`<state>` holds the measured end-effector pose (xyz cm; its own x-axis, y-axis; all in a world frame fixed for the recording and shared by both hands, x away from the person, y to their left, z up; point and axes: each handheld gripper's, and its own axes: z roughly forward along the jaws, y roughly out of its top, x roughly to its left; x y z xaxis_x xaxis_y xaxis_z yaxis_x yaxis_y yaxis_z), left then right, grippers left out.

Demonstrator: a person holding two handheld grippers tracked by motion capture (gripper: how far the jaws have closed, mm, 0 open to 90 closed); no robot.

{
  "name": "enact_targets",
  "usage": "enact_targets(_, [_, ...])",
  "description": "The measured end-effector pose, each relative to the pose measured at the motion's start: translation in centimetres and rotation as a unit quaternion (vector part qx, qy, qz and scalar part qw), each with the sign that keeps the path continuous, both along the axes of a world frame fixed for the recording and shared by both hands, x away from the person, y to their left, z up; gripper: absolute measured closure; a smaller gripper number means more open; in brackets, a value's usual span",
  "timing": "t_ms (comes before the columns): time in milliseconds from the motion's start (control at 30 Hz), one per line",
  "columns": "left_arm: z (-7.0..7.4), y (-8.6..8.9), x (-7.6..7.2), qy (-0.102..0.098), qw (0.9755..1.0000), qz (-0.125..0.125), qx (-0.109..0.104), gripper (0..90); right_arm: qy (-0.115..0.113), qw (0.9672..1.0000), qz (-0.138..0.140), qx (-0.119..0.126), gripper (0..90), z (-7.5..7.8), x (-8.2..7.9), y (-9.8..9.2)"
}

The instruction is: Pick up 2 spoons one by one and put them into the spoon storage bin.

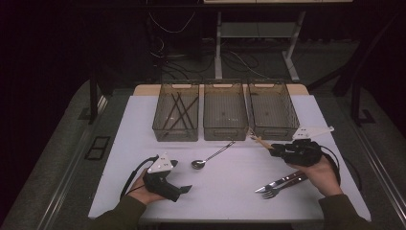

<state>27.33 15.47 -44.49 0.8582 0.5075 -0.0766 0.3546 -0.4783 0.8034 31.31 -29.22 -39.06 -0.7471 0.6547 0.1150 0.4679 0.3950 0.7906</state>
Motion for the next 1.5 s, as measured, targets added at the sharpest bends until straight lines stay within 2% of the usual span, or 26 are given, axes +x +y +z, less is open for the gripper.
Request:
enact_targets(200, [0.0,-0.1,-0.1,0.0,1.0,0.002,-0.001,0.0,-0.003,0.9998,-0.014,0.014,74.1,0.6,0.7,0.4])
enact_targets(500, [0.0,-0.1,0.0,-0.001,1.0,0.001,-0.001,0.0,-0.008,0.9993,-0.03,0.02,74.1,1.1,1.9,1.6])
enact_targets(900, [-0.1,-0.2,0.0,0.003,1.0,0.005,-0.002,0.0,-0.019,0.9988,-0.032,0.033,74.0,1.6,3.4,3.4])
enact_targets(1200, [-0.1,-0.1,0.0,0.003,1.0,0.006,-0.005,0.0,-0.019,0.9987,-0.035,0.033,74.0,1.7,4.8,5.0])
enact_targets(1500, [0.0,-0.1,0.0,0.002,1.0,0.004,-0.006,0.0,-0.012,0.9989,-0.04,0.02,74.0,2.5,6.6,6.8])
